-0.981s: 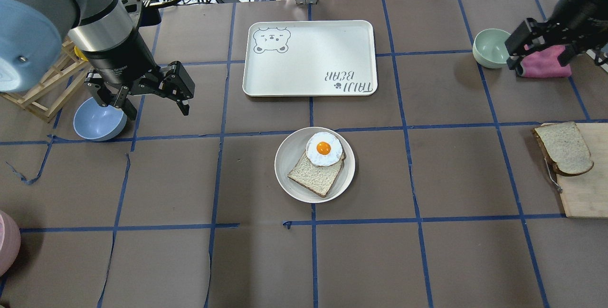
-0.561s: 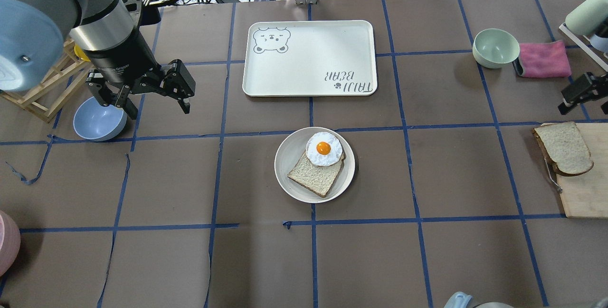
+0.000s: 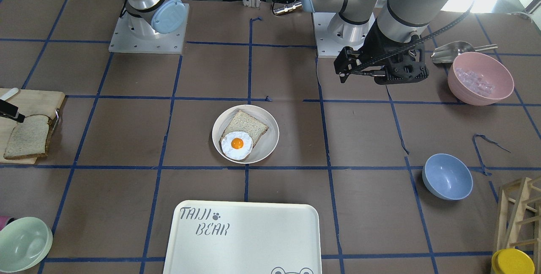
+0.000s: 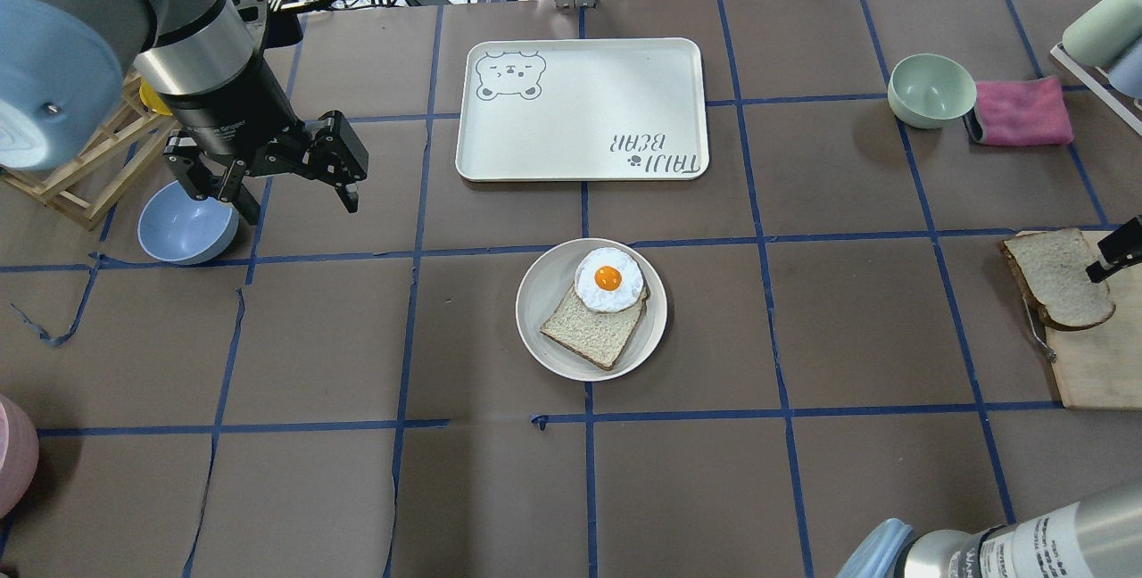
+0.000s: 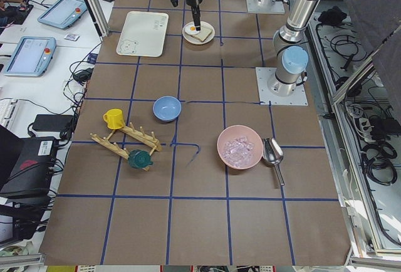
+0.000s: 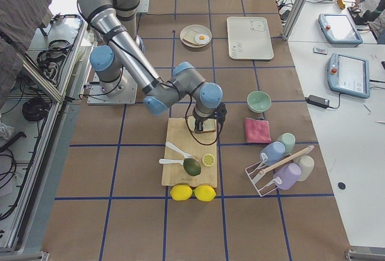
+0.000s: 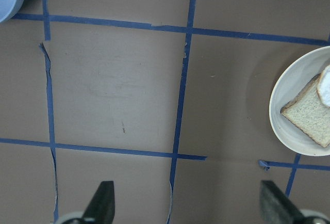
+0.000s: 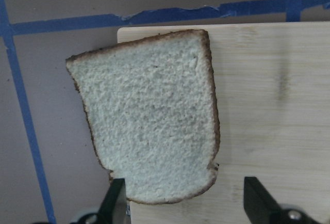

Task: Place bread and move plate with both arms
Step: 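Move the right gripper toward the bread slice on the wooden board, then grasp the bread slice edge with the right gripper and lift it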

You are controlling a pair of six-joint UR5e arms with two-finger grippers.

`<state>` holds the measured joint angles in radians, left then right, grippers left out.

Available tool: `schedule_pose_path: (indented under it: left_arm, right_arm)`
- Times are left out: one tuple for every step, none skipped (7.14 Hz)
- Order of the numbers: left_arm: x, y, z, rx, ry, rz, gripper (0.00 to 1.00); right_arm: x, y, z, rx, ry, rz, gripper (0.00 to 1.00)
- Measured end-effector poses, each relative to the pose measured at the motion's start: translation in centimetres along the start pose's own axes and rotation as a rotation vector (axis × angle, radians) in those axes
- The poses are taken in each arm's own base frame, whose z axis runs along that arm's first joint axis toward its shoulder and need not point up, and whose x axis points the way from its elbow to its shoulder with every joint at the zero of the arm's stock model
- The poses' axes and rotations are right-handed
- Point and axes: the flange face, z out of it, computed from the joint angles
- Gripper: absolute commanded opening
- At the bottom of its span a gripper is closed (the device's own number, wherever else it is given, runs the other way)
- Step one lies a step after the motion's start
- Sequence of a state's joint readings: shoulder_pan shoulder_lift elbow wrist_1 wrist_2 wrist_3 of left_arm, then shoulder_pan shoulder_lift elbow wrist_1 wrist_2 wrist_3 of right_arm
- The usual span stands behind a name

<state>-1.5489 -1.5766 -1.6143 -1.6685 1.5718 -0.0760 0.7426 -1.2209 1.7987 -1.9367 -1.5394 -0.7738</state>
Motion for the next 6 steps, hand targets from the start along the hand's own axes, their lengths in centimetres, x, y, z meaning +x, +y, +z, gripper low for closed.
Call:
schedule_pose_path:
  left_arm:
    - [0.0, 0.0, 0.1, -0.001, 0.000, 0.003, 1.00]
    - [0.0, -0.1, 0.2, -0.004, 0.000, 0.004, 1.00]
    - [0.0, -0.1, 0.4, -0.007, -0.003, 0.006, 1.00]
    - [-0.1, -0.1, 0.4, -0.003, -0.006, 0.008, 1.00]
    - [-0.1, 0.1, 0.2, 0.006, -0.007, 0.009, 1.00]
    - [-0.1, 0.3, 0.0, 0.011, -0.006, 0.009, 1.00]
  right_arm:
    - [0.4, -0.3, 1.0, 0.016, -0.014, 0.003, 0.70]
    - [0.4, -0.8, 1.8, 0.047, -0.039, 0.003, 0.57]
    - [0.6, -1.3, 2.7, 0.069, -0.056, 0.003, 0.52]
    - [0.9, -1.6, 3.6, 0.071, -0.067, 0.002, 0.51]
    - [1.1, -1.8, 4.0, 0.071, -0.066, 0.002, 0.45]
    - [1.2, -1.8, 4.0, 0.075, -0.061, 0.001, 0.19]
